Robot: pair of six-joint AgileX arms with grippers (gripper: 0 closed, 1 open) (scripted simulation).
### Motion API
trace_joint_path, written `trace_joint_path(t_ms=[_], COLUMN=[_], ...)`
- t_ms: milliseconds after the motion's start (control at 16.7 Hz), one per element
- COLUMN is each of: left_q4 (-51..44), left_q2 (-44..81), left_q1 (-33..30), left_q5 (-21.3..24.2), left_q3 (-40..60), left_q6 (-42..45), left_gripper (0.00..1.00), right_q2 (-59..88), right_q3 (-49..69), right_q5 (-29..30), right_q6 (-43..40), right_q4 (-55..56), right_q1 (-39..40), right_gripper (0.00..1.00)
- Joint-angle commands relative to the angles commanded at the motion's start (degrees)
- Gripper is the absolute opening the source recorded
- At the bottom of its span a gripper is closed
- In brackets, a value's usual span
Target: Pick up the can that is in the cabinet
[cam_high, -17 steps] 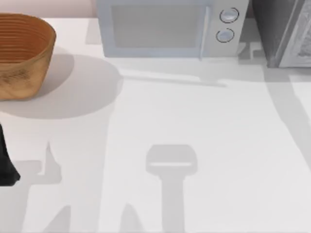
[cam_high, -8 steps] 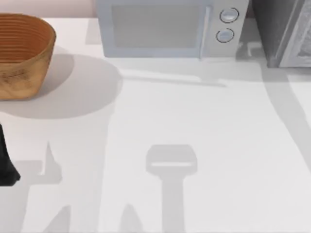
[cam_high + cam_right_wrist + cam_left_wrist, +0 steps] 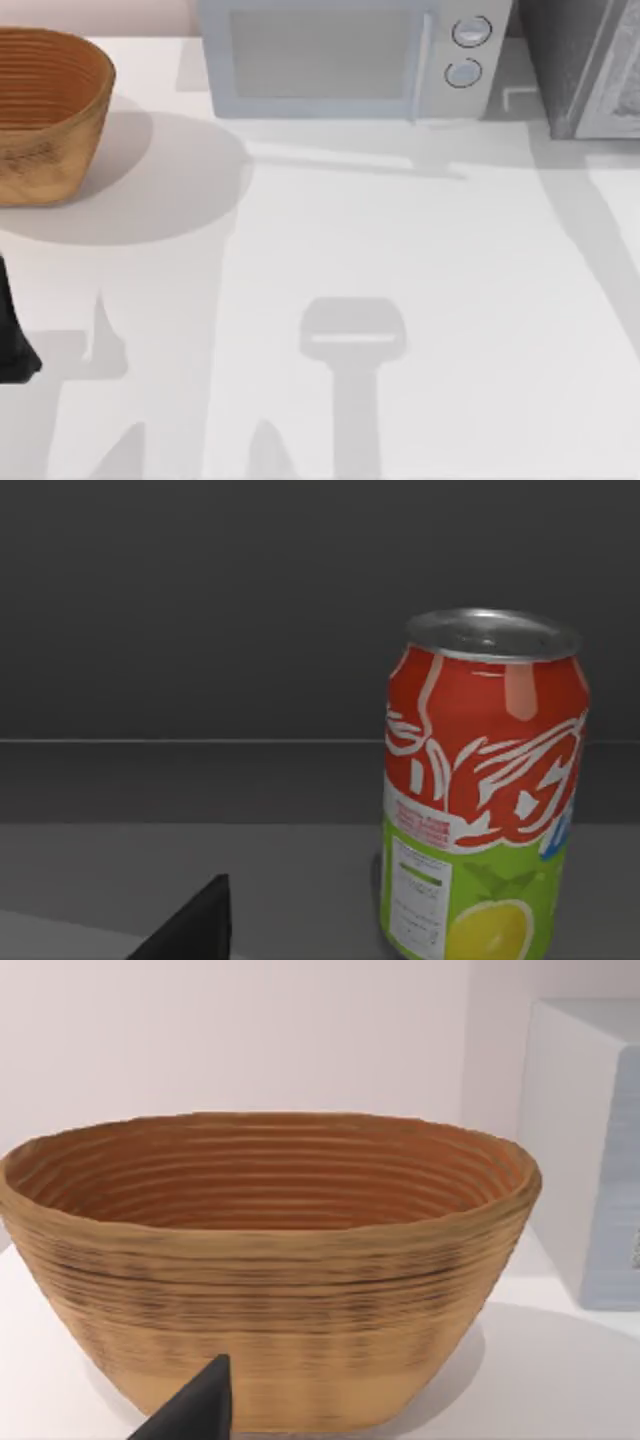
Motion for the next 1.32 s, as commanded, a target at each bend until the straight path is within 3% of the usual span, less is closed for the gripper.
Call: trace_joint_path(t_ms=[480, 780, 1320], left_q4=[0.00, 0.00, 0.00], left_q2=[0.00, 0.00, 0.00], left_q1=[0.00, 0.00, 0.00], left_q5=[0.00, 0.00, 0.00], left_q3=[0.00, 0.00, 0.00], left_q6=[0.00, 0.00, 0.00], left_gripper=[1.00, 1.00, 1.00], right_q2=[11.60, 12.33, 12.33], right_q3=[10.28, 10.93, 10.93], right_q5=[-1.96, -2.10, -2.10], right_q6=[0.02, 0.02, 0.02], right_q4=[1.17, 1.26, 1.26], right_q1=[-1.98, -2.14, -2.14], right_gripper=[1.00, 1.00, 0.32])
